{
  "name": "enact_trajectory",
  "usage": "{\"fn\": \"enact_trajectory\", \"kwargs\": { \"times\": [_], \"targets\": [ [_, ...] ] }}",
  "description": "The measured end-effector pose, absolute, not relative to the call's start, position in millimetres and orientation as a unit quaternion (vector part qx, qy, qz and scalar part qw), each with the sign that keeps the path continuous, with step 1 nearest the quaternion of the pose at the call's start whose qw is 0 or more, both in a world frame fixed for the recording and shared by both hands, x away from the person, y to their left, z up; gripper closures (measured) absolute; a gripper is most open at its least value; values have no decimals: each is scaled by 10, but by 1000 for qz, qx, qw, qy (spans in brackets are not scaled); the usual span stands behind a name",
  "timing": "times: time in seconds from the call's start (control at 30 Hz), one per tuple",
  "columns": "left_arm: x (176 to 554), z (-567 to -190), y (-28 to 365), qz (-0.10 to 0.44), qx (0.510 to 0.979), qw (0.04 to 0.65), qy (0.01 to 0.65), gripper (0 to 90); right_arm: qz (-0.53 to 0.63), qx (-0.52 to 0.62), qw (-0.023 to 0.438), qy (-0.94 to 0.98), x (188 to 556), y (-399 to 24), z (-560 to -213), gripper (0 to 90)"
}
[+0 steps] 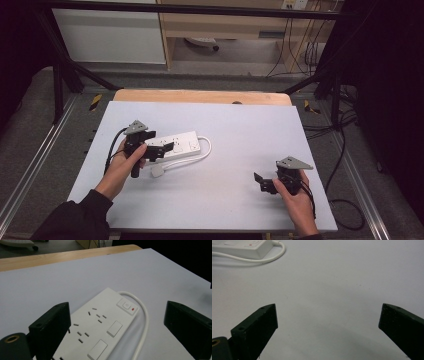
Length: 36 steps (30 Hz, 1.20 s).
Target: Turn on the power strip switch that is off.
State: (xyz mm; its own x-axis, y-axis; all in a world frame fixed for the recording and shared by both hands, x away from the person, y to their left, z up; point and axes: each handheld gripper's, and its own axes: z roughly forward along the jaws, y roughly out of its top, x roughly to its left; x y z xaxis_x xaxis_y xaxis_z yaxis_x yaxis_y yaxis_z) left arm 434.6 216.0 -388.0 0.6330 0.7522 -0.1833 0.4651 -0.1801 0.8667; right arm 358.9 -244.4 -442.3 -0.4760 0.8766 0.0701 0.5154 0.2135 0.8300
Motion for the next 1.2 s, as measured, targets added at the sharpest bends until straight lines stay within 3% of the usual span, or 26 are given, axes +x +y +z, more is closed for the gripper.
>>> {"fn": "enact_trajectory", "kwargs": {
  "times": [0.67,1.2],
  "targets": [
    [3978,-3593,2650,164,733,514,415,73,419,464,217,750,3590,-2440,-4425,26],
    [3538,-3799,3278,182,707,511,453,73,421,468,216,746,3597,-2440,-4424,26]
  ]
}}
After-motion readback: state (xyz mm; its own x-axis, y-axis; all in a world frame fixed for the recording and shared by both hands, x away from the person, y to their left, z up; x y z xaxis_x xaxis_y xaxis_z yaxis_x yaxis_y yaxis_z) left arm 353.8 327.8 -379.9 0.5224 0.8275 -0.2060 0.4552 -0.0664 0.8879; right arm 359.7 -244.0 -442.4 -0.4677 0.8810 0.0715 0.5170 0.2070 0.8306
